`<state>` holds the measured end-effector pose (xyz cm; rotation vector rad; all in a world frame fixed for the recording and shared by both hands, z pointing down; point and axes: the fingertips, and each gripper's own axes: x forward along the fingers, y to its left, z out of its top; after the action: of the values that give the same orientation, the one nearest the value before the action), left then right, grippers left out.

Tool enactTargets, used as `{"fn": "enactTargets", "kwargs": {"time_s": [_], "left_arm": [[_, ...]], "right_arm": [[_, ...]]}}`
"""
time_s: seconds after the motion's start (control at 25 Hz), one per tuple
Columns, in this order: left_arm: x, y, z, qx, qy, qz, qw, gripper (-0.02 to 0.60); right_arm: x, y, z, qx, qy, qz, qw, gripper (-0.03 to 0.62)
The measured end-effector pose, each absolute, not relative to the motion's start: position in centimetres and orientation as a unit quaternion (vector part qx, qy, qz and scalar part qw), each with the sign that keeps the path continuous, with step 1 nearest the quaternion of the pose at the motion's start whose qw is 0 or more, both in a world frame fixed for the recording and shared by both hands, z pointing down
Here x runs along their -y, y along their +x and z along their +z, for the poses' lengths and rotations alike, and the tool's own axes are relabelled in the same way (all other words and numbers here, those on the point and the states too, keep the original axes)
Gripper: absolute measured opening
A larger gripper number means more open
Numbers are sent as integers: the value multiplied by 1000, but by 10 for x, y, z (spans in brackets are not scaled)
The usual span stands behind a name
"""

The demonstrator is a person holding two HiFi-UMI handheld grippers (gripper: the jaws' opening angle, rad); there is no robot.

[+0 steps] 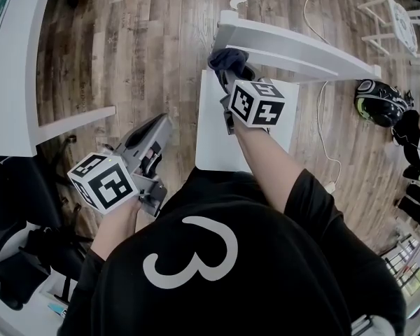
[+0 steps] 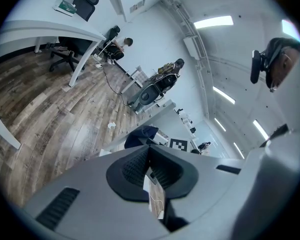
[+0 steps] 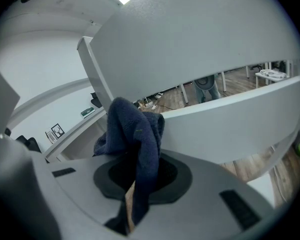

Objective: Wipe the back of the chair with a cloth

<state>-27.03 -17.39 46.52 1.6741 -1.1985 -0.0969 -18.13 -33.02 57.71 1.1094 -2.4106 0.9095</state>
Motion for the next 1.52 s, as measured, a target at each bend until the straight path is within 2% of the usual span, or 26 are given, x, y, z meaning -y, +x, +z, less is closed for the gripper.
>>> {"fn": "enactTargets", "kwargs": {"time_s": [0.4, 0.8, 1.0, 1.52], "left_arm": [[174, -265, 463, 493, 702, -28, 513, 12], [179, -254, 457, 497, 701, -19, 511, 13], [188, -195, 452, 494, 709, -11, 504, 13], [200, -115, 448, 466, 726, 11, 506, 13]], "right_arm": [[336, -178, 579, 841, 400, 324, 169, 51], [343, -145, 577, 833, 414, 330, 161, 51], [352, -78, 577, 830, 422, 332, 153, 51], [378, 53, 578, 804, 469, 334, 145, 51]]}}
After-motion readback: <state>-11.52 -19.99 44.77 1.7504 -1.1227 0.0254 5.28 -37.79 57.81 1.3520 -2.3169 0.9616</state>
